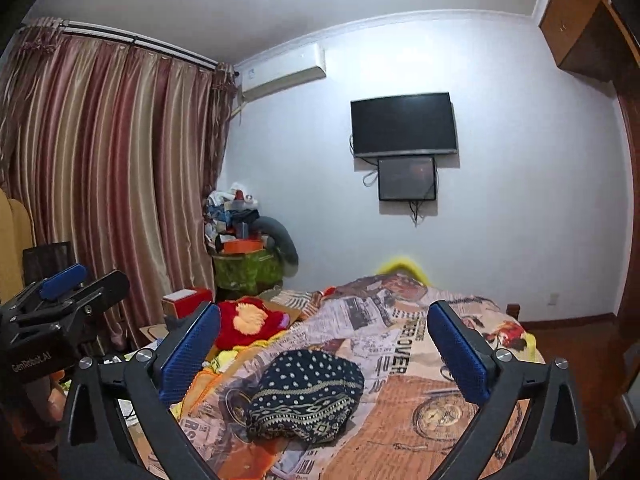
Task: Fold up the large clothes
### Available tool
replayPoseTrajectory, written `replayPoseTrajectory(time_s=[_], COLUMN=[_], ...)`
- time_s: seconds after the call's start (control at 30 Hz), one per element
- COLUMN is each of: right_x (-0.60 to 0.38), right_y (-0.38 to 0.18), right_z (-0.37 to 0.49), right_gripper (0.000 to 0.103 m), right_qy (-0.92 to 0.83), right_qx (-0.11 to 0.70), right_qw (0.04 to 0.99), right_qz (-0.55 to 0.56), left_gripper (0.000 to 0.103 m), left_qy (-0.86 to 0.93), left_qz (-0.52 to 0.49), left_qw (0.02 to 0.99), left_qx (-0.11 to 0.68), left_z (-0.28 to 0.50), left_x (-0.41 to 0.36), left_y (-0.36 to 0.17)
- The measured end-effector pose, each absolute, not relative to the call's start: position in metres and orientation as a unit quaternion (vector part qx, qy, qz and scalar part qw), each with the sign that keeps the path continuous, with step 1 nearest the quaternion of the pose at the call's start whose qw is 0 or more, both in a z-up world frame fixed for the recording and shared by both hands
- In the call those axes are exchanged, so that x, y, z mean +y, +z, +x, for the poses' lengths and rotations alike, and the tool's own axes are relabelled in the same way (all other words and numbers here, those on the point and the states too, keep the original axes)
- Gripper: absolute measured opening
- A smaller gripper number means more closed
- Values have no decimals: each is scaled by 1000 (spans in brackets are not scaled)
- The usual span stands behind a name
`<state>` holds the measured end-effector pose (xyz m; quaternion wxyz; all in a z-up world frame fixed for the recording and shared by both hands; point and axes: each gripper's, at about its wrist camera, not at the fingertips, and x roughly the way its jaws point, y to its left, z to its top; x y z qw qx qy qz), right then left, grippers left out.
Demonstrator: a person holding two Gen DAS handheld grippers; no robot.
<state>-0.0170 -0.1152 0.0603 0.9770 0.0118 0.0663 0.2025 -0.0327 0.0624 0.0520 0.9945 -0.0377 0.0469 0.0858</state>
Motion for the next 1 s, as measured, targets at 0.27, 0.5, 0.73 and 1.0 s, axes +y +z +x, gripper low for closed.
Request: replayPoseTrajectory(time_s=[0.27, 0.5, 0.73, 1.0], right_x=[-118, -118, -117, -119], right_y=[52, 54, 52, 48], right_z=[-11, -11, -10, -9], right_gripper=[103, 103, 103, 103], right_qy=[199, 202, 202, 199], right_qx=[82, 83, 88, 89], right_qw=[976, 976, 975, 976], right_qz=[17, 17, 18, 23], left_gripper=[103, 103, 103, 103], left_qy=[91, 93, 92, 89], left_qz=[-45, -38, -36, -36], left_qw=[993, 993, 993, 993], left_qx=[59, 66, 71, 71], left_z=[-28, -24, -22, -22], left_x=[65, 62, 59, 58], left_y=[45, 40, 37, 36])
